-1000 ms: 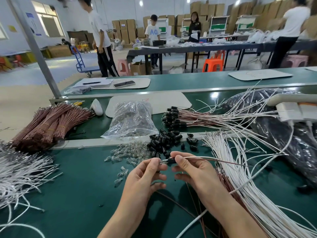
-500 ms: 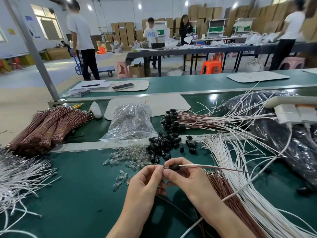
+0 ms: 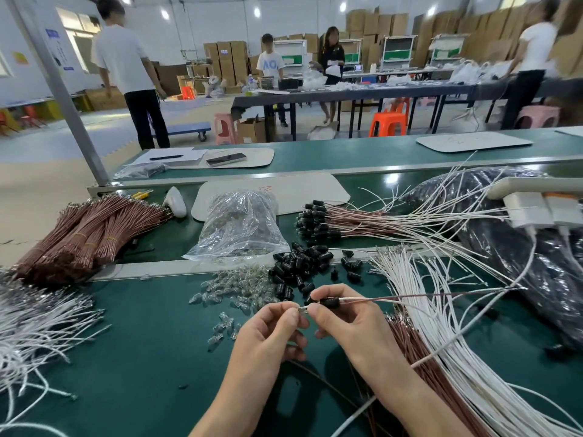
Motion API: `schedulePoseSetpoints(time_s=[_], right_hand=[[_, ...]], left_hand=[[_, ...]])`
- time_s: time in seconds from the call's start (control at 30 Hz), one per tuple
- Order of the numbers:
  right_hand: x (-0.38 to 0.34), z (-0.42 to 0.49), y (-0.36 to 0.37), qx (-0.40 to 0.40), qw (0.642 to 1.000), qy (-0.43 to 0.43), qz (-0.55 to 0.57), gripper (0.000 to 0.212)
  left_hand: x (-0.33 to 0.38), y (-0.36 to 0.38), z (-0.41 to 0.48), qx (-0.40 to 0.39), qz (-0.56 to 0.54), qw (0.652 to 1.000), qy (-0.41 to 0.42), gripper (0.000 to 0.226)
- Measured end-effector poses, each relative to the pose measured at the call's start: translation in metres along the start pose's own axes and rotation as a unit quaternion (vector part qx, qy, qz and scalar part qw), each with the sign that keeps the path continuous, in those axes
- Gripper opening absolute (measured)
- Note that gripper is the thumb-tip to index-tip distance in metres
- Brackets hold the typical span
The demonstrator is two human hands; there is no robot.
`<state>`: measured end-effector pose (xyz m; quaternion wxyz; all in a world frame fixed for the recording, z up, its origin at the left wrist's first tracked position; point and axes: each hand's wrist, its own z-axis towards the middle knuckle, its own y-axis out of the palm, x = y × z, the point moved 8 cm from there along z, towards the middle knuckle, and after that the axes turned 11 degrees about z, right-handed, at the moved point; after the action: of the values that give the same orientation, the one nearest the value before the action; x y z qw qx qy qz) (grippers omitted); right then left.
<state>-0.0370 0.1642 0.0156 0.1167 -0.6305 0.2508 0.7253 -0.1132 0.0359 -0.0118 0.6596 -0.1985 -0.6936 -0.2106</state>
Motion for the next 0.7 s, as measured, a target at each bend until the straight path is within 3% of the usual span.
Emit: schedulePoseSetpoints(time_s=[0.17,0.43,0.7], right_hand=[[-0.0026,-0.0023,0.0005,0.001,1.000,-0.006,-0.029,0.013],[-0.0029,-0.0010,0.0017,-0.022,0.996,-0.011,-0.085,0.018],[-0.0024,-0.0012,0.0015,-0.024,0.997,-0.011,-0.078,0.020]], left_hand=[[-0.0015,0.0002,0.0010,-0.016,0.004,1.000,0.002,0.013],[-0.0006,0.0032,0.0019,-0.049,-0.005,0.999,0.004,0.037],[0.0030,0.0040,0.0002,-0.043,0.055,0.997,0.025,0.012]])
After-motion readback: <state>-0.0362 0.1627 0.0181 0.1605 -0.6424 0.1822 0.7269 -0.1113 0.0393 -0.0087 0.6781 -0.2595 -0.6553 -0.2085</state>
